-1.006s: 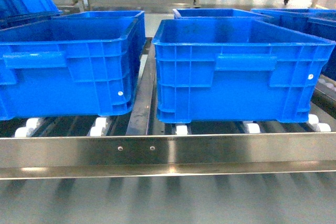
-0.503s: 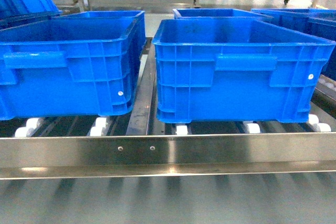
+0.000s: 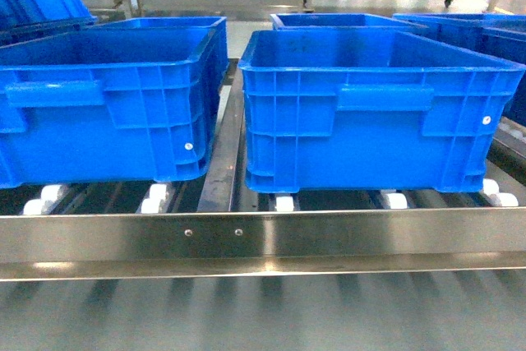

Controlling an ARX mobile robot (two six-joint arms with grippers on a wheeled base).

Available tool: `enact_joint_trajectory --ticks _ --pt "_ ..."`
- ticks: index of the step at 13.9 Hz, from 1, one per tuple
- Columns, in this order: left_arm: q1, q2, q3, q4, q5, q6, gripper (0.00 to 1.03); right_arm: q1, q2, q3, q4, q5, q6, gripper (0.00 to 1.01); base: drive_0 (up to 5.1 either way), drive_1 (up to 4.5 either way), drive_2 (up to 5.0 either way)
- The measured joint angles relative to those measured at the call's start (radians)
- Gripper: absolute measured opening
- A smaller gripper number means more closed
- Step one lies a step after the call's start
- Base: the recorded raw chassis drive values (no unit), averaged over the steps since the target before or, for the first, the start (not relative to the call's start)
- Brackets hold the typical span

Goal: Sort blue parts and orange caps into right shelf containers

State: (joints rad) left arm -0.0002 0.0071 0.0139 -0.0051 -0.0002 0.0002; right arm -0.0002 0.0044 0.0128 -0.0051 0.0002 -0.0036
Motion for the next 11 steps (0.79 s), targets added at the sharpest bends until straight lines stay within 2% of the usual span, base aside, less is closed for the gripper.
enact_joint_trajectory --ticks 11 --pt "0.0 0.0 0.0 0.0 0.0 0.0 0.98 0.0 0.0 0.0 0.0 0.0 0.0 0.98 0.0 0.0 0.0"
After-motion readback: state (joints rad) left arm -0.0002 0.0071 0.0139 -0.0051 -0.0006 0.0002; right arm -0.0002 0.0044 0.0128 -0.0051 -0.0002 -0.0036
